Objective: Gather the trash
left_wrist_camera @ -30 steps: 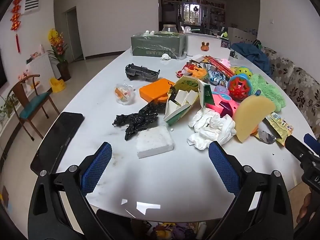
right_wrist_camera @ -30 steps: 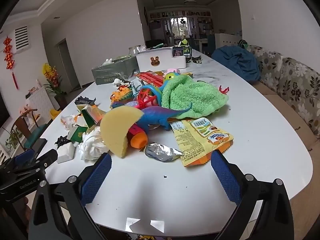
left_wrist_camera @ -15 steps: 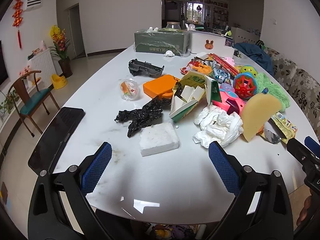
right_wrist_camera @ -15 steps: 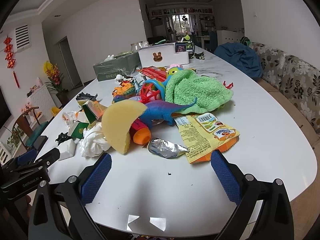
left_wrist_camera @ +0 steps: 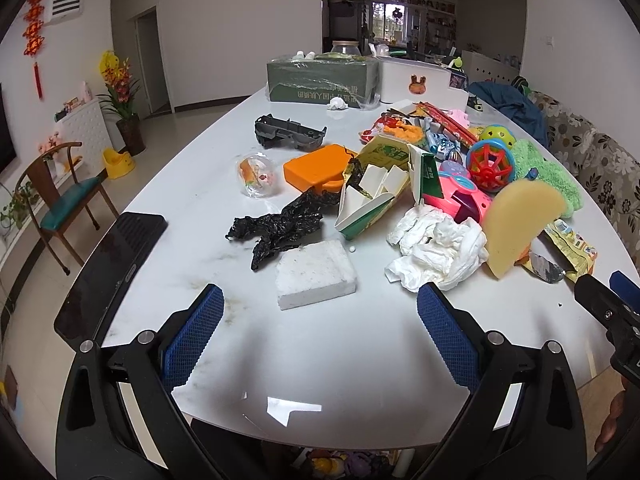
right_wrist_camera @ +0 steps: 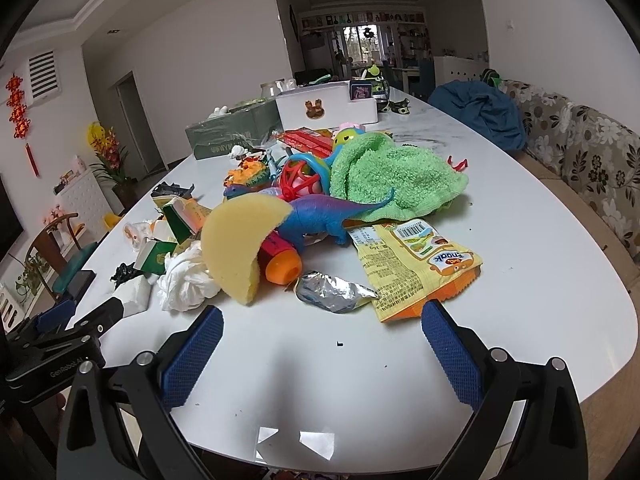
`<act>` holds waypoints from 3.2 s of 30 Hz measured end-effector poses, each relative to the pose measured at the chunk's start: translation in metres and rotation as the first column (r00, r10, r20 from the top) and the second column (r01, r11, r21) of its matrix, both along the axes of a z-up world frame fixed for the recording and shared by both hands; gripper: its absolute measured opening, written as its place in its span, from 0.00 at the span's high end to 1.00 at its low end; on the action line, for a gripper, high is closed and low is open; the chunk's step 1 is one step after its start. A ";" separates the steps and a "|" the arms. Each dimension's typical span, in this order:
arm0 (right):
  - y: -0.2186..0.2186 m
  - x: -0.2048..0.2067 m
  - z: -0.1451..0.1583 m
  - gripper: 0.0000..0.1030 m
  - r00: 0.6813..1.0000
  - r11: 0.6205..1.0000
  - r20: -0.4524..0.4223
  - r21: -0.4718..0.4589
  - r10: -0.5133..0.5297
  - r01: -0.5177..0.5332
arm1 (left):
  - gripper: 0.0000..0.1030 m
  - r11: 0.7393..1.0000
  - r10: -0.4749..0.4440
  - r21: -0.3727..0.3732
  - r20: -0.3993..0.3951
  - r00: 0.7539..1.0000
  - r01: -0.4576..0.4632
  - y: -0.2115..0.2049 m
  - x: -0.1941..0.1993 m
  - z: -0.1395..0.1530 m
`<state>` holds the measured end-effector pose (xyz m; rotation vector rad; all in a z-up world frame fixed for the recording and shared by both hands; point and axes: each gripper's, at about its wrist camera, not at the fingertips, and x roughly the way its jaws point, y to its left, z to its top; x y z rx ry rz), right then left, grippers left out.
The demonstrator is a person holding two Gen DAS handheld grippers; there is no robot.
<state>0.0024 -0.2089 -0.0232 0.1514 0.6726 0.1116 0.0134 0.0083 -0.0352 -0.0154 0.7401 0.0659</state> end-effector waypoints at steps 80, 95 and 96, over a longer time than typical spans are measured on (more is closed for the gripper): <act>0.001 -0.079 -0.006 0.76 0.811 0.808 -0.111 0.230 0.575 -0.542 | 0.59 0.873 -0.484 -0.003 0.107 0.869 0.487 0.003 -0.130 0.033; 0.065 -0.047 -0.191 0.36 0.637 0.811 -0.574 0.083 0.514 -0.579 | 0.11 0.832 -0.483 -0.069 -0.578 0.658 0.550 -0.008 -0.088 -0.249; 0.061 -0.048 -0.185 0.33 0.643 0.811 -0.560 0.094 0.523 -0.577 | 0.11 0.826 -0.499 -0.082 -0.567 0.656 0.558 -0.007 -0.090 -0.246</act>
